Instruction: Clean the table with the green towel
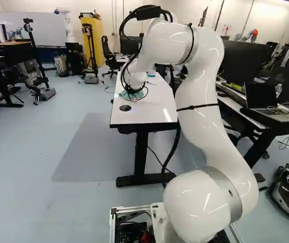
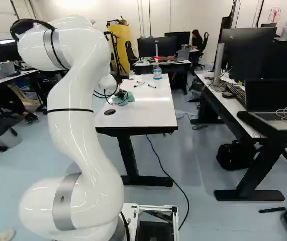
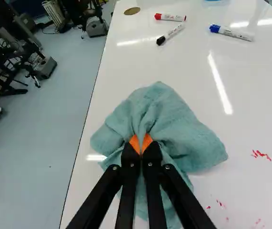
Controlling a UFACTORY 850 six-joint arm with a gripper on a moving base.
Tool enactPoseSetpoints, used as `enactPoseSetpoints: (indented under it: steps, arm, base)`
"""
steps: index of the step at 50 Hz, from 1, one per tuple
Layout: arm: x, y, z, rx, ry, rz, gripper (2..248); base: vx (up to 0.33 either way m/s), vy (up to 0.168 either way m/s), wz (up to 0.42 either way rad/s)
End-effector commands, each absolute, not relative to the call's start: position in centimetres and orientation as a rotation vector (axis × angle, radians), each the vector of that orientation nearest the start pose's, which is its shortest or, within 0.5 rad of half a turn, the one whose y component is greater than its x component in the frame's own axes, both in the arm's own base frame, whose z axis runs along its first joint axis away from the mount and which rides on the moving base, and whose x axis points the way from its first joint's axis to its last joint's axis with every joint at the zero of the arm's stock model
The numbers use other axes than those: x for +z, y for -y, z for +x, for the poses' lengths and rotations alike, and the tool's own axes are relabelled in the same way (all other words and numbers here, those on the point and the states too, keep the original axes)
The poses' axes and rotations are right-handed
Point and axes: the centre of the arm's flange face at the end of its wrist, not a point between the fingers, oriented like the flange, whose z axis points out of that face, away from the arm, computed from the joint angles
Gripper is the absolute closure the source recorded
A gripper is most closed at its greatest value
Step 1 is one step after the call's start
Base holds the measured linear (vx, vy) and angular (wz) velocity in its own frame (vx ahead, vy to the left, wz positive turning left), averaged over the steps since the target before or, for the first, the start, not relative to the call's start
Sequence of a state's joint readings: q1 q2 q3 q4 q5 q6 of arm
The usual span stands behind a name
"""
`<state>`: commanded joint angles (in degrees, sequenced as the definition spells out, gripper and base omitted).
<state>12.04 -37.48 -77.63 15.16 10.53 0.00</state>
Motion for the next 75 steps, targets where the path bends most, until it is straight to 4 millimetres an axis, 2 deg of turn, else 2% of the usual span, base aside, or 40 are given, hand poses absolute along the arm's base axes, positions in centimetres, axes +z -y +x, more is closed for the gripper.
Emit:
enactPoseSetpoints:
  steps: [14,32,56,75]
  arm:
    - [39.1,-14.0,65.7,-1.225,-0.089,-2.723,226]
    - [39.5,-12.7,62.5,-1.194,-0.103,-2.748,226]
    - [39.8,-9.1,59.6,-1.174,-0.171,-2.779,226]
    - [39.9,-5.8,58.2,-1.171,-0.243,-2.799,226]
  base:
    - [0.0,0.0,0.0]
    - [0.0,0.0,0.0]
    - [0.0,0.0,0.0]
    - [0.0,0.0,0.0]
